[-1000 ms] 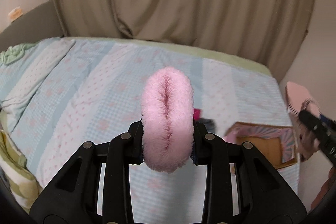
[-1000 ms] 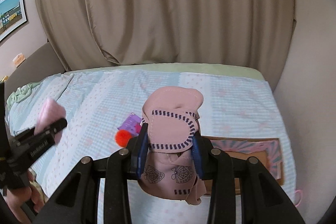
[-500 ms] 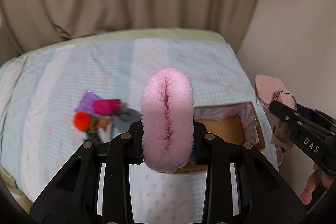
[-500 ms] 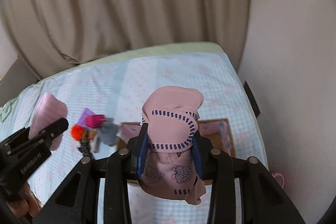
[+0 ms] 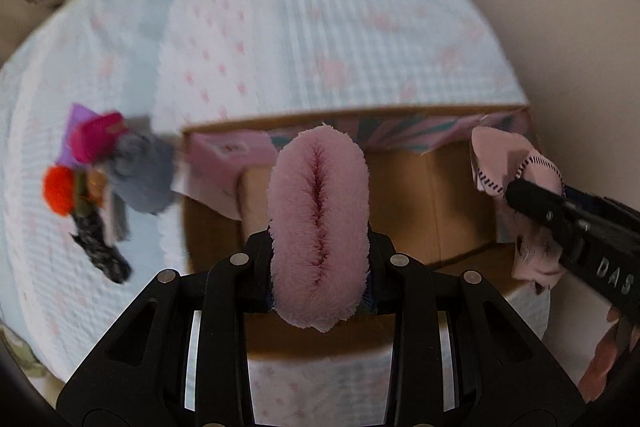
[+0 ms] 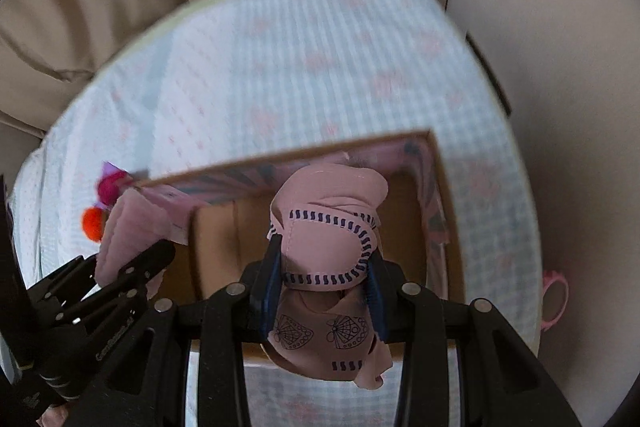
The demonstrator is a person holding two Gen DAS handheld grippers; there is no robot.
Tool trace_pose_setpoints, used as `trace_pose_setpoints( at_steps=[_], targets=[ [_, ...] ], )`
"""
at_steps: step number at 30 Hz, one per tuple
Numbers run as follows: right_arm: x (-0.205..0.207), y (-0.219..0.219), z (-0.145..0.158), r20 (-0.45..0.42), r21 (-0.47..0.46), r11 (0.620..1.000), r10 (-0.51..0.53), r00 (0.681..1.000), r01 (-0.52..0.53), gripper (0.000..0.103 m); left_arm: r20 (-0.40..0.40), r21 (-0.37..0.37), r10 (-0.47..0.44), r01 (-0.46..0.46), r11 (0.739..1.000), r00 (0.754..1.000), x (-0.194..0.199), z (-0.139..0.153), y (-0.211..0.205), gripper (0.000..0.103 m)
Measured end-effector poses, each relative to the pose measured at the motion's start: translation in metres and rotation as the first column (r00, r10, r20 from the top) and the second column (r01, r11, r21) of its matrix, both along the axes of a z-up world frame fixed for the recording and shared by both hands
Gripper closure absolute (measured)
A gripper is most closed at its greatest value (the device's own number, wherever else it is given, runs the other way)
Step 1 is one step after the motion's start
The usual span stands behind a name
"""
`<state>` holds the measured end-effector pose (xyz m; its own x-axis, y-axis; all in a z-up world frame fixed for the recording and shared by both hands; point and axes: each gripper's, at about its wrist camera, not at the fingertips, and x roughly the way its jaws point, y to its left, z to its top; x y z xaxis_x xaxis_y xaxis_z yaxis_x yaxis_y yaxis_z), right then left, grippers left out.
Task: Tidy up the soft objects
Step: 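Carry scrunchie and glove into the pink box and open both tools, then withdraw both tools from the box back toward the item pile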
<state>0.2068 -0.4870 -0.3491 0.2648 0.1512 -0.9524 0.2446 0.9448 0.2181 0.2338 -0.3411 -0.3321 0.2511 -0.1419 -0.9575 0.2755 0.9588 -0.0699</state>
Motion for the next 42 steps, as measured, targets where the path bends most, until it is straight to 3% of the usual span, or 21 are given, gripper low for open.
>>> trace_pose_setpoints(
  at_steps=[4, 9, 11, 12, 13, 15, 20, 29, 34, 42],
  targets=[
    [0.012, -0.006, -0.034, -0.072, 0.042, 0.999, 0.011, 0.997, -0.008, 0.069, -0.114, 0.010, -0.005, 0.006, 1.000, 0.993, 0.013, -0.048, -0.021, 0.075],
    [0.025, -0.011, -0.064, -0.124, 0.088, 0.996, 0.026, 0.992, -0.015, 0.069, -0.170, 0.043, -0.050, 0.059, 0.997, 0.984, 0.009, -0.074, -0.037, 0.074],
    [0.027, -0.012, -0.068, -0.106, 0.103, 0.995, 0.024, 0.994, -0.013, 0.061, -0.184, 0.042, -0.074, 0.083, 0.996, 0.980, 0.004, -0.078, -0.037, 0.048],
    [0.028, -0.012, -0.070, -0.103, 0.126, 0.992, 0.019, 0.995, -0.006, 0.046, -0.190, 0.042, -0.086, 0.095, 0.995, 0.978, 0.005, -0.079, -0.036, 0.008],
    [0.028, -0.012, -0.074, -0.114, 0.151, 0.988, 0.015, 0.993, 0.002, 0.014, -0.196, 0.039, -0.100, 0.110, 0.993, 0.975, 0.004, -0.079, -0.037, 0.000],
    [0.031, -0.008, -0.080, -0.125, 0.232, 0.973, 0.047, 0.991, -0.017, 0.000, -0.188, 0.056, -0.130, 0.143, 0.988, 0.973, 0.001, -0.080, -0.036, 0.000],
    [0.032, 0.005, -0.075, -0.090, 0.160, 0.984, 0.093, 0.992, -0.078, 0.000, -0.213, 0.024, -0.123, 0.131, 0.991, 0.969, -0.003, -0.090, -0.026, 0.000],
    [0.019, 0.003, -0.064, -0.104, 0.149, 0.987, 0.083, 0.991, -0.067, 0.000, -0.147, 0.036, -0.098, 0.104, 0.994, 0.984, -0.003, -0.073, -0.015, 0.000],
    [0.009, 0.006, -0.036, -0.077, 0.144, 0.987, 0.082, 0.994, -0.070, 0.000, -0.109, 0.030, -0.088, 0.092, 0.995, 0.990, -0.006, -0.052, -0.008, 0.000],
    [-0.017, 0.005, 0.046, 0.047, 0.095, 0.994, 0.052, 0.998, -0.057, 0.000, 0.010, 0.001, -0.073, 0.073, 0.997, 0.997, -0.028, 0.017, 0.001, 0.000]
  ],
)
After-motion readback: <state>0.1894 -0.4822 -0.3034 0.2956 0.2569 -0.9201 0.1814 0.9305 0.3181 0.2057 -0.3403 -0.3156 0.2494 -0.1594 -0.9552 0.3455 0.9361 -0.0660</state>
